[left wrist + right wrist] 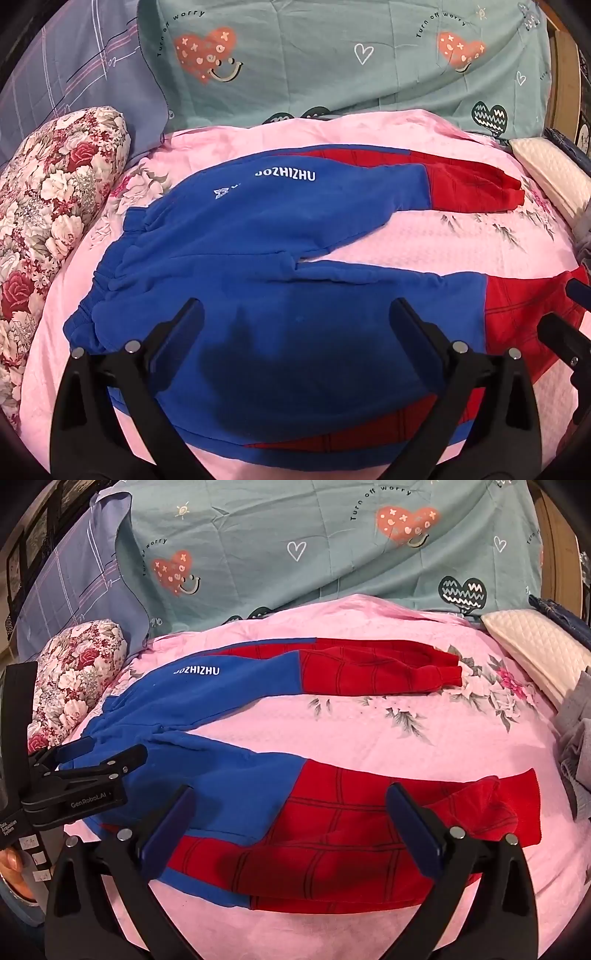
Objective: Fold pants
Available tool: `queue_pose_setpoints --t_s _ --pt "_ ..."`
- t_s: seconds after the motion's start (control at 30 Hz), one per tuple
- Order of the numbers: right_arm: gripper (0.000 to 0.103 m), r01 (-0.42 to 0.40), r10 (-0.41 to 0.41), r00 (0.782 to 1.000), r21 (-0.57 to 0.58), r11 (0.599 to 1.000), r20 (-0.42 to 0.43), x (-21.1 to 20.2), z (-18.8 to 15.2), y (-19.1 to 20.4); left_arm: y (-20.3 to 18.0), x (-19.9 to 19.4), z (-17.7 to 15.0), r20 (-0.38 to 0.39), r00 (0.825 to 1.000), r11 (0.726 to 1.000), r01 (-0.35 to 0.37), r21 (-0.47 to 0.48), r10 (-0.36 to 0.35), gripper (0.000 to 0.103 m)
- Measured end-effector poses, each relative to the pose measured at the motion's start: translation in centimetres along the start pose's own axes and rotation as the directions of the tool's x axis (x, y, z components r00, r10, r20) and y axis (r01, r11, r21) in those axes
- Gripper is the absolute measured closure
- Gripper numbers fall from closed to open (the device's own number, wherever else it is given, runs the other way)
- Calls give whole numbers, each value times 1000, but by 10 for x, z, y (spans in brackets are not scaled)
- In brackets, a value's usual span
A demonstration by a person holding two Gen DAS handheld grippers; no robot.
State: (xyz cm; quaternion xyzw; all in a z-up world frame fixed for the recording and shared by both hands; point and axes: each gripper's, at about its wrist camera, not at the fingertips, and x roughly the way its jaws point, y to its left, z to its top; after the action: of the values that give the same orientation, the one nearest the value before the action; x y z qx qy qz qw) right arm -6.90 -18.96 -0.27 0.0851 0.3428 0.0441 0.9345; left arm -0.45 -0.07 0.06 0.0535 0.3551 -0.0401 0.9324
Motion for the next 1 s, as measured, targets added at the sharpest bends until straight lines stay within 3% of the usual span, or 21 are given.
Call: queue_pose_setpoints --t_s 0.43,1.0 --pt "1 18 -17 1000 -28 999 23 -2 -1 4 -9 -3 -1 14 999 998 -48 43 47 2" --pt "1 -3 3 1000 -3 1000 17 -2 -1 1 -12 -3 -2 13 999 998 -42 52 41 2"
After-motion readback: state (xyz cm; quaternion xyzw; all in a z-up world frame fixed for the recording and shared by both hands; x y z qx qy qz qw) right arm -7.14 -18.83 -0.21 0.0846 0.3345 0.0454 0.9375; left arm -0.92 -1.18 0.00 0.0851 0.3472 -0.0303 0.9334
